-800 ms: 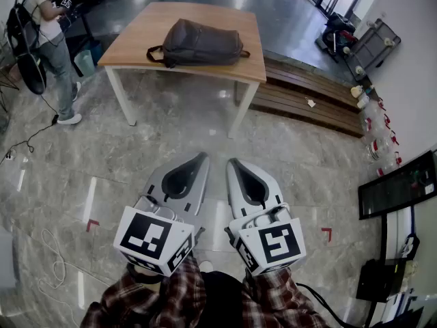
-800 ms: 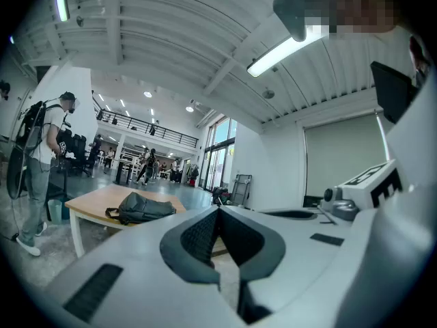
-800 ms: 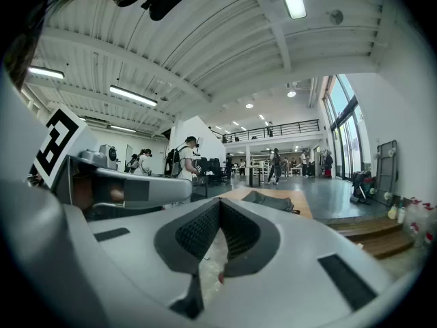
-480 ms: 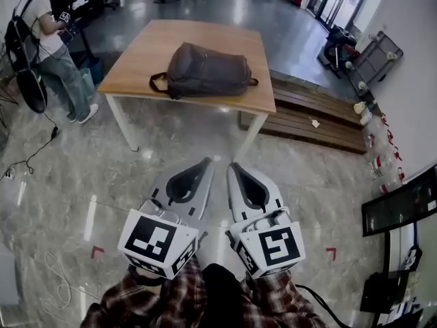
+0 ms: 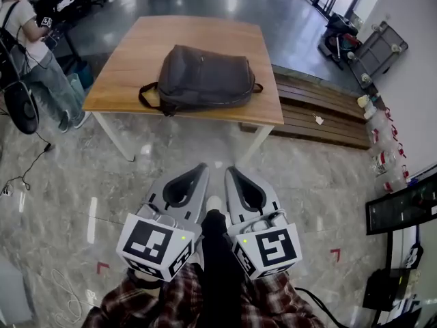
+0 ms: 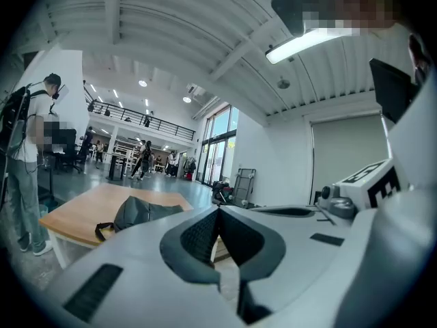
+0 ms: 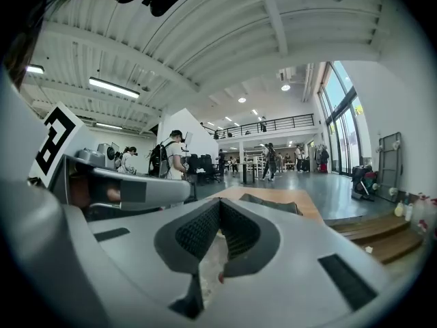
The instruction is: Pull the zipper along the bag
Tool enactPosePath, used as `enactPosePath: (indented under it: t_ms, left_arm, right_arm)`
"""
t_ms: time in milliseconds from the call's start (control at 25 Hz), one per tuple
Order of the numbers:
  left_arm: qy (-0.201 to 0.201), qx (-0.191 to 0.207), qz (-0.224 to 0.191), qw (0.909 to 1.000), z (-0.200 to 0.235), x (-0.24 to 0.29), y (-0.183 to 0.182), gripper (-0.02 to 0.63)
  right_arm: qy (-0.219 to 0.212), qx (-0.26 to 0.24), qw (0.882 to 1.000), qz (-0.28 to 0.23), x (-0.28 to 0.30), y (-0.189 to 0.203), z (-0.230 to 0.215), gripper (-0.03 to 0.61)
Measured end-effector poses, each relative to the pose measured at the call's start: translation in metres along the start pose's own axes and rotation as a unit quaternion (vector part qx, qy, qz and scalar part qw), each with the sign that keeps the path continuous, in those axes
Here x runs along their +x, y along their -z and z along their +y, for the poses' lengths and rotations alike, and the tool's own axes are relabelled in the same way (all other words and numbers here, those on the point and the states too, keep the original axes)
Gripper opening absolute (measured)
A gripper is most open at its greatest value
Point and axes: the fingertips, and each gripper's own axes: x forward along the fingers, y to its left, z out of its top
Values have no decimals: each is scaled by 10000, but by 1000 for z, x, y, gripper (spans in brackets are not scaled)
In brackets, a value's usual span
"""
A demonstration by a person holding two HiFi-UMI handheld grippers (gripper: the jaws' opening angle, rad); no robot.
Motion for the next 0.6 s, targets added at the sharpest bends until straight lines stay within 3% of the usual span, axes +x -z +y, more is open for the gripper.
enactPosePath:
  t_ms: [600]
  left_arm:
    - [-236, -52, -132, 9996, 147, 255, -66, 8]
  right_arm:
    - [-316, -288, 9991, 50, 236, -53, -175, 9]
